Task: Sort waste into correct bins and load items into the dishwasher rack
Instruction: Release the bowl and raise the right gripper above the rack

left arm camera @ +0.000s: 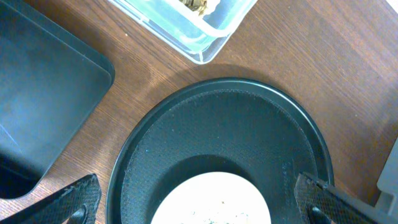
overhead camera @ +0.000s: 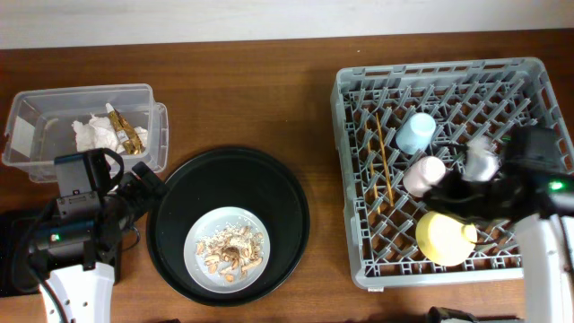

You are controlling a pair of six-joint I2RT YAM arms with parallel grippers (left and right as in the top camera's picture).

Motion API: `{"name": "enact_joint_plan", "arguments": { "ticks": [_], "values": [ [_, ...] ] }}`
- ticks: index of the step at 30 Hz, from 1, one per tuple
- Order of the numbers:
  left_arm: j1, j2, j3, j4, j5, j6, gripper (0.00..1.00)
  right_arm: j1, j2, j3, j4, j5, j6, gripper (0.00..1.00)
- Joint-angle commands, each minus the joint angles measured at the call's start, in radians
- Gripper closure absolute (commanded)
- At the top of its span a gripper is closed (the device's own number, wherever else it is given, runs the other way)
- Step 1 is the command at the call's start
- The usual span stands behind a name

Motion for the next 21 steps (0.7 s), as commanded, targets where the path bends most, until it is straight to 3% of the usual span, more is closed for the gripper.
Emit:
{"name": "enact_joint_plan", "arguments": {
  "ticks": [1,3,6,11,16,21],
  "values": [
    [0.002,-0.002,0.0,-0.001,0.007,0.005,0.01,0.247,-0.008,0.018,0.055,-0.12,0.011,0.37],
    [0.002,-0.002,0.0,0.0,0.007,0.005,0.01,0.378,0.009,0.018,0.1,-0.12,0.03,0.21],
    [0.002,-0.002,0.0,0.0,0.007,0.005,0.01,0.538,0.047,0.018,0.185,-0.061,0.089,0.06],
    [0.002,-0.002,0.0,0.0,0.007,0.005,0.01,0.706,0.071,0.018,0.212,0.37,0.427,0.01],
    [0.002,-0.002,0.0,0.0,0.007,0.005,0.01,0.636,0.06,0.063,0.154,0.557,0.451,0.02],
    [0.002,-0.002,0.0,0.0,0.007,0.005,0.01,0.418,0.058,0.16,0.05,0.749,0.45,0.02]
  ]
}}
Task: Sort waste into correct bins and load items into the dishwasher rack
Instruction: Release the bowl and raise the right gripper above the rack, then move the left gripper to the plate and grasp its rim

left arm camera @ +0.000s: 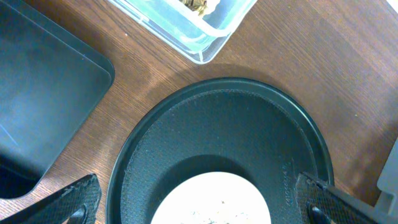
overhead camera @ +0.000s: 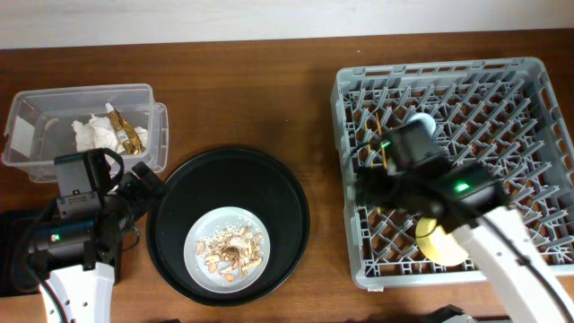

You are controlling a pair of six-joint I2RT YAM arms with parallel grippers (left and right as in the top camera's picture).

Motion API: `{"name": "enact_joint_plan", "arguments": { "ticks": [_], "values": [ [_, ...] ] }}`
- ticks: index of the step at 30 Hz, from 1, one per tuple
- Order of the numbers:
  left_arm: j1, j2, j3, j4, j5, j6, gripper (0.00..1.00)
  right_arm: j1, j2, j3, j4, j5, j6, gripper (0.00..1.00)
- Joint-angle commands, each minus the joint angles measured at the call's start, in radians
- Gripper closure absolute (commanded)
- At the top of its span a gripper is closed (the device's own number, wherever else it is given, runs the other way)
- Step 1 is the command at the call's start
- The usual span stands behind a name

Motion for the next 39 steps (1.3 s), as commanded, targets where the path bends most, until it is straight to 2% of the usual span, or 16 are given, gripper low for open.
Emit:
{"name": "enact_joint_plan", "arguments": {
  "ticks": [1,8,16,18,21,27,29,31,33,36,39],
  "values": [
    [0.003,-0.002,0.0,0.0,0.007,0.005,0.01,-0.141,-0.013,0.065,-0.031,0.23,0.023,0.02],
    [0.003,-0.002,0.0,0.0,0.007,0.005,0.01,-0.348,-0.012,0.054,-0.062,0.291,0.024,0.02],
    [0.003,-0.002,0.0,0.0,0.016,0.005,0.01,-0.369,-0.011,0.054,-0.061,0.29,0.024,0.02],
    [0.003,-0.002,0.0,-0.016,0.085,0.005,0.01,-0.369,-0.011,0.054,-0.062,0.29,0.024,0.02],
    [0.003,-0.002,0.0,-0.023,0.269,0.005,0.01,-0.369,-0.011,0.054,-0.062,0.29,0.024,0.01],
    [0.003,-0.002,0.0,-0.047,0.334,0.005,0.01,-0.369,-0.011,0.054,-0.061,0.29,0.024,0.02],
    [0.0,-0.002,-0.001,-0.086,0.422,0.012,0.01,-0.369,-0.011,0.054,-0.061,0.29,0.024,0.02],
    [-0.036,-0.001,-0.002,-0.087,0.537,0.075,0.01,-0.369,-0.011,0.054,-0.062,0.29,0.024,0.02],
    [-0.089,-0.001,-0.002,-0.093,0.562,0.093,0.01,-0.369,-0.011,0.054,-0.061,0.29,0.024,0.02],
    [-0.256,0.002,-0.002,-0.1,0.522,0.092,0.05,-0.369,-0.011,0.054,-0.061,0.29,0.024,0.02],
    [-0.45,0.028,-0.002,-0.102,0.392,0.054,0.05,-0.369,-0.011,0.054,-0.062,0.29,0.024,0.02]
  ]
}}
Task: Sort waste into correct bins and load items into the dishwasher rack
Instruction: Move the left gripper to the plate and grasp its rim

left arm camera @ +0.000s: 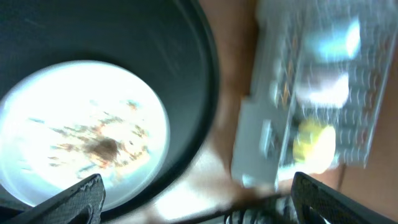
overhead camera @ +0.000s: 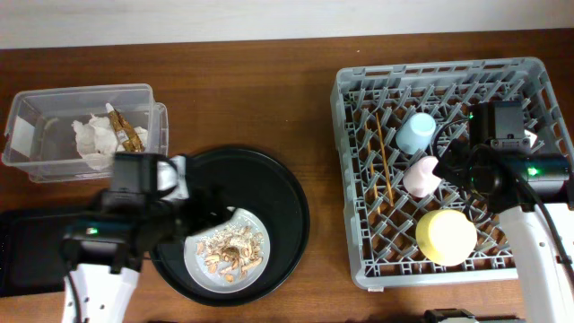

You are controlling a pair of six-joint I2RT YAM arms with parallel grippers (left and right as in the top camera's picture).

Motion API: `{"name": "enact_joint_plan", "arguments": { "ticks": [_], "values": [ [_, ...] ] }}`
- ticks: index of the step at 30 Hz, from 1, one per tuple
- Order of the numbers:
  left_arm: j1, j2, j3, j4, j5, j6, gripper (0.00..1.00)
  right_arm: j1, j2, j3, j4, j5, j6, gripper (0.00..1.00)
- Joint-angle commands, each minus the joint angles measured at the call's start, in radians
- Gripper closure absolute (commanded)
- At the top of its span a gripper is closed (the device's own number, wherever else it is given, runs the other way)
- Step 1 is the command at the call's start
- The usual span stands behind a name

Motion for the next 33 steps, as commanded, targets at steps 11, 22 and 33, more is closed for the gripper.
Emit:
{"name": "enact_joint_plan", "arguments": {
  "ticks": [11,22,33],
  "values": [
    [-0.448,0.416,-0.002,0.128,-0.356,-0.207,0.39,-0.007,-0.008,0.006,0.0,0.023,0.005,0.02],
    [-0.449,0.638,-0.002,0.272,-0.539,-0.511,0.48,-0.007,-0.008,0.006,0.0,0.023,0.005,0.02],
    [-0.449,0.702,-0.002,0.289,-0.566,-0.553,0.56,-0.007,-0.008,0.006,0.0,0.023,0.006,0.02]
  ]
}}
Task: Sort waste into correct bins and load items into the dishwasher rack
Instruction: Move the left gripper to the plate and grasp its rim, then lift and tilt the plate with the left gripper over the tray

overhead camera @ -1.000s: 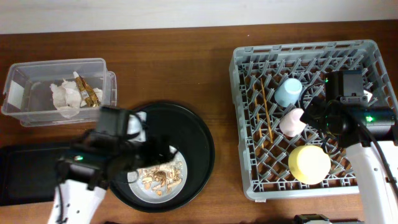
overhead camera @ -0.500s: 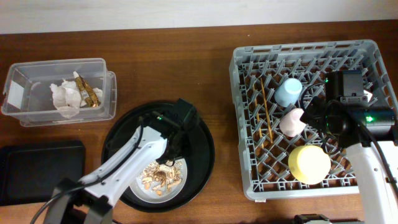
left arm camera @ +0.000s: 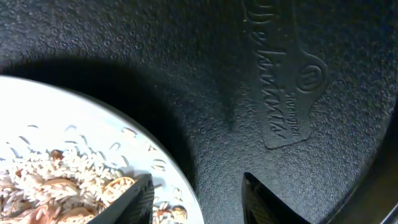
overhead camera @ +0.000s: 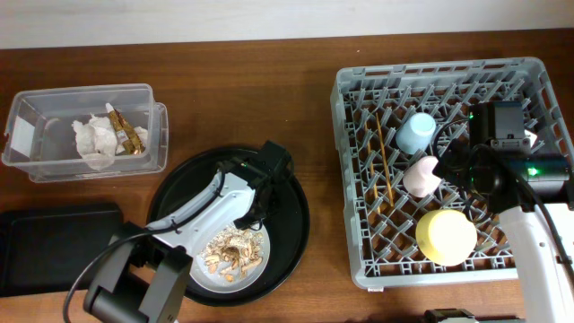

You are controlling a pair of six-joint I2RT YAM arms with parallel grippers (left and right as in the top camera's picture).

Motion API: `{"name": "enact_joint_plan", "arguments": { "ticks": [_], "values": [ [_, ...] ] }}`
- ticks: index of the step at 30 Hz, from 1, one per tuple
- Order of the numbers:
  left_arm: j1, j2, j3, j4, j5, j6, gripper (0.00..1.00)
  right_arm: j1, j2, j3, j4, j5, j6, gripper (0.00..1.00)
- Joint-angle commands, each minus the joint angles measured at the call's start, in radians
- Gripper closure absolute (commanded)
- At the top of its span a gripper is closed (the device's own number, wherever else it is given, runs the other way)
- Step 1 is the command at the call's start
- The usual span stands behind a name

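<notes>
A white plate (overhead camera: 208,266) with rice and food scraps (left arm camera: 56,186) lies in the round black tray (overhead camera: 287,229). My left gripper (overhead camera: 253,213) is low over the plate's upper right rim and open. One of its fingers (left arm camera: 134,199) is above the scraps, the other above the tray floor. In the grey dishwasher rack (overhead camera: 359,90) stand a blue cup (overhead camera: 415,133), a pink cup (overhead camera: 421,176) and a yellow bowl (overhead camera: 446,237), with chopsticks (overhead camera: 384,166) lying beside them. My right gripper (overhead camera: 456,169) hovers by the pink cup, its jaws unclear.
A clear plastic bin (overhead camera: 36,121) with crumpled paper and a wrapper stands at the far left. A flat black tray (overhead camera: 54,242) lies at the front left. The tray floor bears an embossed logo (left arm camera: 283,93).
My left gripper was above the plate's left side; now the arm reaches across and the open gripper sits low at the plate's right rim. The right arm has not moved.
My left arm stood parked left of the round tray at the first two moments. The right arm was at the rack's front right, then its left side, then its right side beside the pink cup. The left gripper then came over the plate and now straddles its rim.
</notes>
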Motion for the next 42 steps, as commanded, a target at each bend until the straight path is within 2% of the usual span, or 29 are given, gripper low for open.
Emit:
{"name": "enact_joint_plan", "arguments": {
  "ticks": [1,6,21,39,42],
  "values": [
    [-0.005,0.025,-0.002,-0.014,-0.023,-0.051,0.56,-0.007,-0.008,0.006,0.0,0.023,0.005,0.02],
    [-0.013,0.062,-0.002,-0.004,-0.023,-0.1,0.57,-0.007,-0.008,0.006,0.0,0.023,0.006,0.02],
    [-0.013,0.065,-0.002,0.007,-0.031,-0.1,0.7,-0.007,-0.008,0.006,0.0,0.023,0.006,0.02],
    [-0.013,0.065,-0.004,-0.017,-0.031,-0.099,0.8,-0.007,-0.008,0.006,0.0,0.023,0.006,0.02],
    [-0.013,0.065,-0.004,-0.016,-0.031,-0.099,0.87,-0.007,-0.008,0.006,0.0,0.023,0.005,0.02]
  ]
}}
